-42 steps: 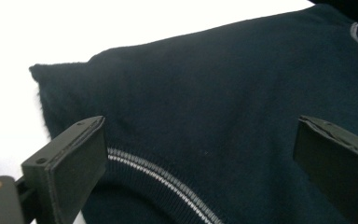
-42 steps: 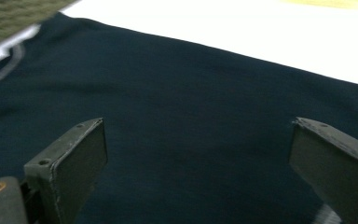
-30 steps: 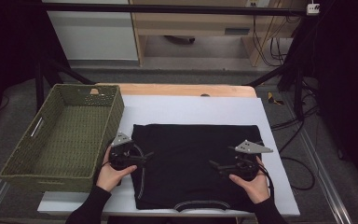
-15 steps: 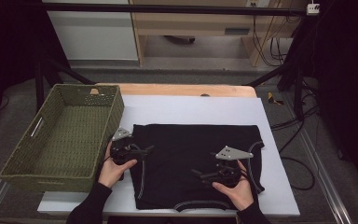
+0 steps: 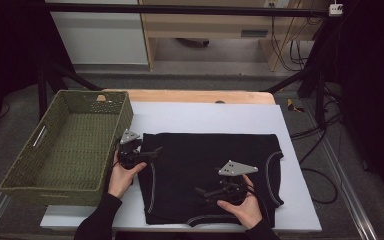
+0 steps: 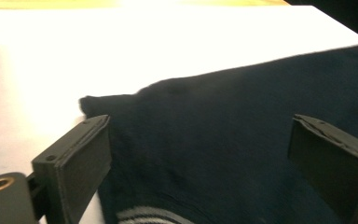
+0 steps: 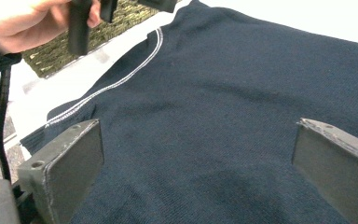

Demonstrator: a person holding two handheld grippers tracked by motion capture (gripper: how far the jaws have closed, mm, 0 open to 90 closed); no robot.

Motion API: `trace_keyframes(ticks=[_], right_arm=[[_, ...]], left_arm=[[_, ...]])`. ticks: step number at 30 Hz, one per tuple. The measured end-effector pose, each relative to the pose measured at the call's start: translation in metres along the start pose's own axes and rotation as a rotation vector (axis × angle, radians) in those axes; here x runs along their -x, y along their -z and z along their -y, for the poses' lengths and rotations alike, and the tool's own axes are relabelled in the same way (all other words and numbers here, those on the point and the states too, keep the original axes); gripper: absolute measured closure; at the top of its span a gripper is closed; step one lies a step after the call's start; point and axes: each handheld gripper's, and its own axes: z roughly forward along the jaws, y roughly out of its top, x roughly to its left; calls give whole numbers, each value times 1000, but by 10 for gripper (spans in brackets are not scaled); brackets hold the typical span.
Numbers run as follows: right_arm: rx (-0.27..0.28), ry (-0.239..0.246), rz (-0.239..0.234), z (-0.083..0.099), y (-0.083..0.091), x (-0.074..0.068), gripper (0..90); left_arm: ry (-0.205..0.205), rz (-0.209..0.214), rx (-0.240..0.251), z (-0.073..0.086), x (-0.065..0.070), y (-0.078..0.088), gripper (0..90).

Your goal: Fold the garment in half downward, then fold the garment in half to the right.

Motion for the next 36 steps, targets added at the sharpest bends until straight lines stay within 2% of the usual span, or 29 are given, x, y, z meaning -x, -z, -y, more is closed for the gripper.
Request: trace_keyframes(ticks=[3, 7, 9, 17, 20, 21, 23, 28, 31, 35, 36], right_arm=[[-4, 1, -3, 0, -1, -1, 28], [-6, 6, -5, 0, -1, -1, 28], [-7, 7, -3, 0, -1, -1, 28], [-7, 12, -2, 0, -1, -2, 28], [-6, 17, -6, 0, -2, -4, 28], [-6, 17, -6, 0, -2, -4, 28], [-9, 20, -8, 0, -4, -5, 28], [-16, 21, -12, 1, -5, -6, 28], [-19, 21, -15, 1, -6, -7, 28], [-22, 30, -19, 1, -7, -9, 29], [-23, 29, -21, 1, -7, -10, 29]], left_arm=[[-2, -8, 6, 0, -2, -4, 84], [-4, -28, -23, -1, -8, -12, 87], [11, -36, -24, -2, -12, -16, 88], [0, -75, -47, -3, -21, -24, 102], [10, -91, -84, -1, -25, -31, 114], [10, -91, -84, -1, -25, -31, 123], [-8, -118, -116, 1, -28, -37, 154], [14, -127, -133, 2, -36, -44, 225], [-14, -138, -142, 0, -36, -46, 249], [-23, -146, -145, 0, -37, -47, 307], [-39, -147, -150, 0, -36, -47, 321]])
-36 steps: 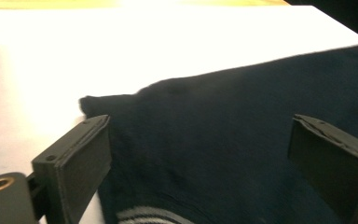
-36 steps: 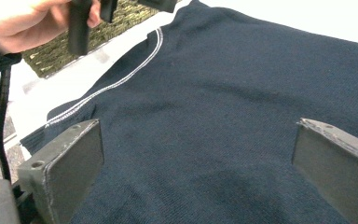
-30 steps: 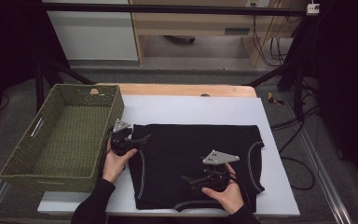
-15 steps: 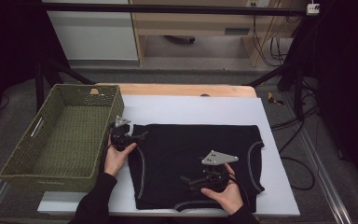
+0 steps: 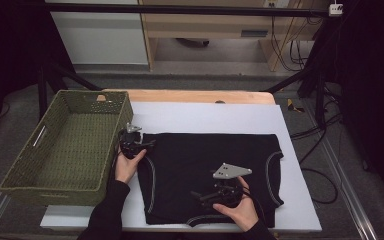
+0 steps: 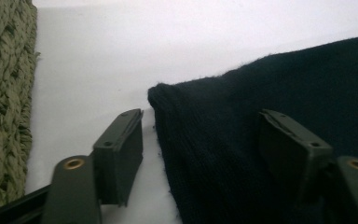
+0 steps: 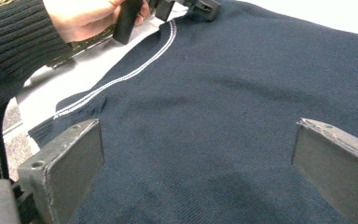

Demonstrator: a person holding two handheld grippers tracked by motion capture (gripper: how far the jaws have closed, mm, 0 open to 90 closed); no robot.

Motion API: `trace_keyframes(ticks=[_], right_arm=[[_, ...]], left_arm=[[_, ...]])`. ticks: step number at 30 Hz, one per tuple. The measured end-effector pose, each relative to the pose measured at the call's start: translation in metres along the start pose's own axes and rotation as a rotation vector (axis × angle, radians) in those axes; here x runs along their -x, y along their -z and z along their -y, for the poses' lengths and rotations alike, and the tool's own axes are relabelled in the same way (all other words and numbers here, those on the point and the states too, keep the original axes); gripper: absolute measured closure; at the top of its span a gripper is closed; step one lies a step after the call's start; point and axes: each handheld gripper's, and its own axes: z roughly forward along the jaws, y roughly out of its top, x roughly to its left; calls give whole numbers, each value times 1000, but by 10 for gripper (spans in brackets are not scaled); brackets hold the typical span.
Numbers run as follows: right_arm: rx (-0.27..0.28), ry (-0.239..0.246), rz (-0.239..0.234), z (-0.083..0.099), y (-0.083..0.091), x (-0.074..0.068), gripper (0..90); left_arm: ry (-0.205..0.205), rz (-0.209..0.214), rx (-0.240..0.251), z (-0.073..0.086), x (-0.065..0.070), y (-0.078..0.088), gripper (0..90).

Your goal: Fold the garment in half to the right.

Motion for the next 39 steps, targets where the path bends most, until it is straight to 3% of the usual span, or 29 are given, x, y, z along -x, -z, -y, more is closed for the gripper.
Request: trace_keyframes(ticks=[2, 5, 12, 14, 20, 28, 33, 39], right_arm=[[-1, 5, -5, 0, 0, -1, 29], [-1, 8, -14, 0, -2, -3, 28], [-13, 16, -39, 1, -8, -11, 29], [-15, 20, -47, 1, -11, -15, 29], [-32, 29, -67, 3, -30, -33, 33], [-63, 60, -93, 2, -57, -66, 61], [-79, 71, -85, 2, -69, -81, 90], [-108, 125, -76, 1, -83, -101, 145]], left_arm=[[-22, 2, -2, 0, 3, 0, 367], [-23, 18, -9, 0, 5, 2, 452], [30, 71, -28, 0, 5, 6, 721], [28, 79, -27, 1, 5, 5, 759], [27, 71, -29, 0, 7, 6, 794], [-50, 30, -37, 1, 15, 9, 793], [-52, 26, -38, 1, 16, 9, 793], [-37, 33, -36, 1, 15, 9, 791]])
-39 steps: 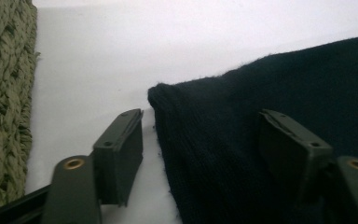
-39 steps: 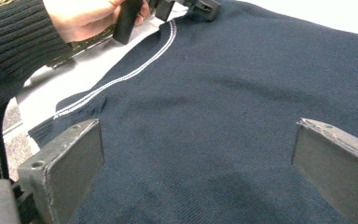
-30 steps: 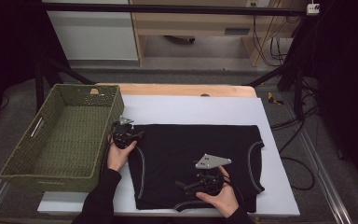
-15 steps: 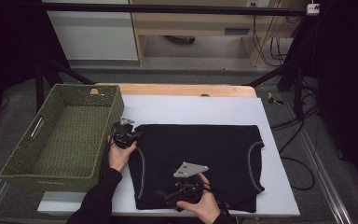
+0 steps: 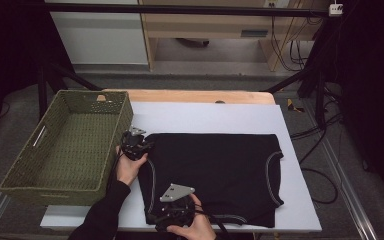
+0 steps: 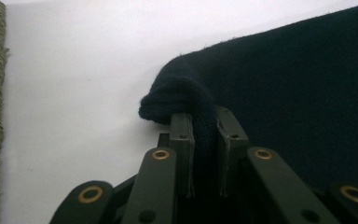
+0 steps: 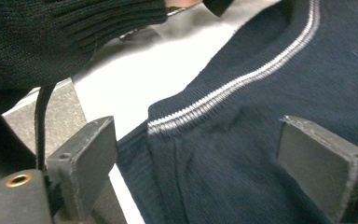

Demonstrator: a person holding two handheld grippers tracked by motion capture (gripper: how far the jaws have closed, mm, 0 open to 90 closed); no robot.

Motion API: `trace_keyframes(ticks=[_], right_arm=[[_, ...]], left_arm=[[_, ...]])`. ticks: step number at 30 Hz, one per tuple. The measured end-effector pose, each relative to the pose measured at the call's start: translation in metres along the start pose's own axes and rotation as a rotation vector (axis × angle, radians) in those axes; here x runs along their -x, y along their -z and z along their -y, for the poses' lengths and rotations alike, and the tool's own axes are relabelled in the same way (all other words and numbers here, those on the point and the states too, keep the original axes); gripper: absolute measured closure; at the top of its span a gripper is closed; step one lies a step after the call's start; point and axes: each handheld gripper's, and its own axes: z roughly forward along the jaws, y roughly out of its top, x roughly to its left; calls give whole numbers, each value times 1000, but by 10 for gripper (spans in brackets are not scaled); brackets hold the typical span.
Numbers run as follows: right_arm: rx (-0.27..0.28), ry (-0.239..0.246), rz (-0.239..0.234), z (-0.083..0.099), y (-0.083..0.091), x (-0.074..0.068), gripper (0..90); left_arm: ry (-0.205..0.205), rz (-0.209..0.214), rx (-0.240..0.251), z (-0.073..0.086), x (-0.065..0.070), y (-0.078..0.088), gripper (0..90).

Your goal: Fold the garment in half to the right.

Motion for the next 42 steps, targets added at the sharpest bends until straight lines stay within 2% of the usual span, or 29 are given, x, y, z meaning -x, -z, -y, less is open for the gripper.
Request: trace_keyframes(ticks=[4, 10, 13, 21, 24, 25, 26, 27, 29, 34, 40, 42], right_arm=[[-33, 20, 7, -3, -9, -8, 167], [-67, 32, -20, -3, -18, -14, 240], [-70, 55, -5, -3, -21, -17, 247], [-93, 65, 61, -6, -29, -28, 215], [-98, 109, 135, -4, -30, -33, 311], [-99, 101, 135, -4, -29, -33, 335], [-101, 101, 148, -4, -27, -32, 406], [-109, 111, 151, -4, -26, -30, 428], [-109, 100, 146, -4, -23, -28, 489], [-132, 117, 177, -4, -18, -27, 691], [-129, 91, 155, -5, -16, -21, 748], [-125, 89, 133, -5, -14, -18, 757]], left_arm=[[7, 3, 0, 0, -1, 0, 791], [20, 8, 0, 0, -1, 0, 791], [28, 13, -1, 0, -2, 0, 791], [39, 16, -4, 0, -3, 0, 791], [40, 17, -4, 0, -3, 0, 791], [43, 17, -4, 0, -3, 0, 791], [44, 18, -5, 0, -3, 0, 791], [45, 17, -5, -1, -3, 1, 791], [54, 17, -5, -1, -3, 1, 793], [74, 16, -5, -1, -3, 1, 797], [97, 20, 4, -2, -4, 5, 802], [103, 24, 10, -3, -4, 7, 803]])
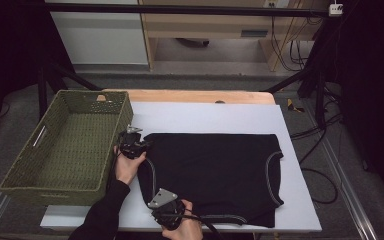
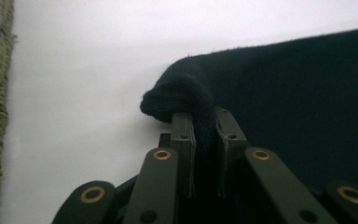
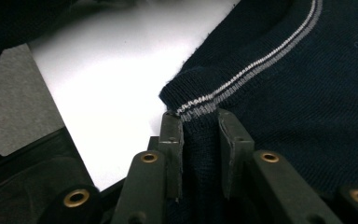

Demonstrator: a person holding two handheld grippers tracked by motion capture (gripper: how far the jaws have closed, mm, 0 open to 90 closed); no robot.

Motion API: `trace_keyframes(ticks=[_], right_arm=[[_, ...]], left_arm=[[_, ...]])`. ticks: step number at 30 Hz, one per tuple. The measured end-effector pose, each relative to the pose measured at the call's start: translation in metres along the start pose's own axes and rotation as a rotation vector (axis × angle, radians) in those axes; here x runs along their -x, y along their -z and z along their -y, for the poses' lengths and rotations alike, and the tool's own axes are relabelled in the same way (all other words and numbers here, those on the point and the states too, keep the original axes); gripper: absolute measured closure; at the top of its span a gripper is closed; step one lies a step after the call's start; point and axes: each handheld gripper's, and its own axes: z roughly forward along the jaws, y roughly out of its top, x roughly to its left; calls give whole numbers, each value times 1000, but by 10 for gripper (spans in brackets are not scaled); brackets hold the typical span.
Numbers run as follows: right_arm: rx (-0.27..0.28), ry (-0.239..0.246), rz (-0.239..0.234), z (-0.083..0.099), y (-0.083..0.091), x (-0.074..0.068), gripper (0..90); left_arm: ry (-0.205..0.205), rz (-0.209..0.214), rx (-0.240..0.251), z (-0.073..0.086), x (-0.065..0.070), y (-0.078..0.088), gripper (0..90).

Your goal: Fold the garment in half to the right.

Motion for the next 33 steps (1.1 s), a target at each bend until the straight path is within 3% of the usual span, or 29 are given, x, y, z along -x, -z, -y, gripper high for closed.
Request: trace_keyframes(ticks=[1, 3, 6, 10, 14, 19, 25, 33], right_arm=[[0, 0, 0, 0, 0, 0, 757], [29, -31, -44, 0, 5, 6, 760], [53, -37, -60, -2, 12, 8, 763], [84, -36, -68, -6, 26, 10, 767], [117, -47, -77, -11, 38, 13, 769], [146, -42, -85, -17, 46, 12, 769], [190, -46, -95, -26, 57, 10, 770], [242, -48, -112, -37, 62, 3, 770]], left_arm=[[3, 1, 5, -1, 0, 2, 803], [20, 17, 21, -3, 1, 8, 805], [-22, -16, 32, -5, 9, 14, 805], [-47, -21, 67, -13, 18, 31, 808], [-34, -17, 103, -23, 21, 46, 810], [-20, -25, 104, -27, 21, 51, 810], [49, -54, 101, -44, 17, 61, 811], [61, -111, 108, -68, 19, 87, 812]])
